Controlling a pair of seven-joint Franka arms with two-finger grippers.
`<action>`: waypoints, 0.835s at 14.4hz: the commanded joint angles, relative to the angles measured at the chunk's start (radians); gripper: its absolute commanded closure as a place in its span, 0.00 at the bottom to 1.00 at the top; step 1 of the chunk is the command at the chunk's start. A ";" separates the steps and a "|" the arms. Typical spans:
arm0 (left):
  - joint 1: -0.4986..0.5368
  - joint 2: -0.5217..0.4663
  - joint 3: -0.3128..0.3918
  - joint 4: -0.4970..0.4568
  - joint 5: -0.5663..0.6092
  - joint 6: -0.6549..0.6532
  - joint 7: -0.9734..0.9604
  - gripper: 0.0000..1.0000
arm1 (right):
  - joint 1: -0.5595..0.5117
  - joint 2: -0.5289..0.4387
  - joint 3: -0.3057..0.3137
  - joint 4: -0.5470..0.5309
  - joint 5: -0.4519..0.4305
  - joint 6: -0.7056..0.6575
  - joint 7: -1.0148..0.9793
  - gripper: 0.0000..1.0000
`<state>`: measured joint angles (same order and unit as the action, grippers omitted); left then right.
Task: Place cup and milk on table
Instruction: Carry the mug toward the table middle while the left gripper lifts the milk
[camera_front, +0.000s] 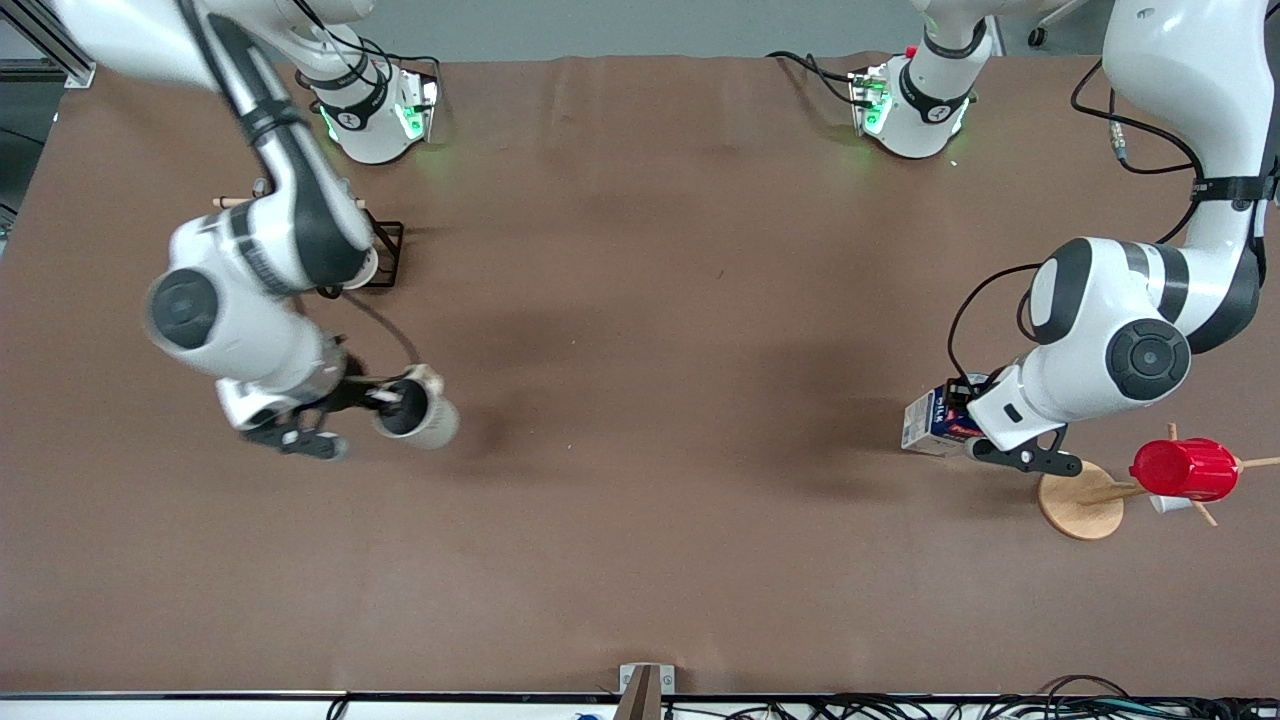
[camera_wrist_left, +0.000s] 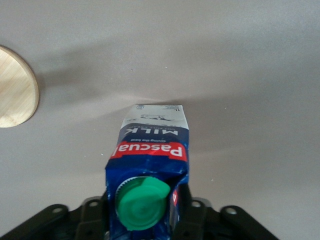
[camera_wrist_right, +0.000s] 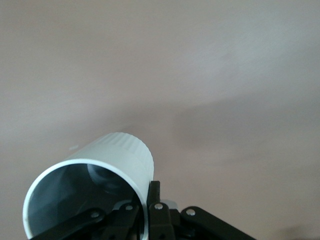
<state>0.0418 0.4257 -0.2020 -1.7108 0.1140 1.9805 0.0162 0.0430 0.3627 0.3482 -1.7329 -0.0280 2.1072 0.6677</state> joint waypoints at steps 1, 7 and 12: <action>0.004 -0.028 -0.004 -0.023 -0.017 0.015 0.001 0.57 | 0.105 0.070 0.047 0.081 -0.058 0.000 0.256 1.00; -0.002 -0.044 -0.005 0.014 -0.022 -0.002 -0.010 0.62 | 0.369 0.315 0.048 0.248 -0.243 0.017 0.628 1.00; -0.007 -0.042 -0.022 0.037 -0.138 -0.005 -0.041 0.62 | 0.436 0.392 0.046 0.257 -0.312 0.105 0.713 0.99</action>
<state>0.0386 0.3938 -0.2142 -1.6794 0.0171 1.9839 0.0007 0.4588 0.7310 0.3948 -1.5000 -0.2837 2.2115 1.3300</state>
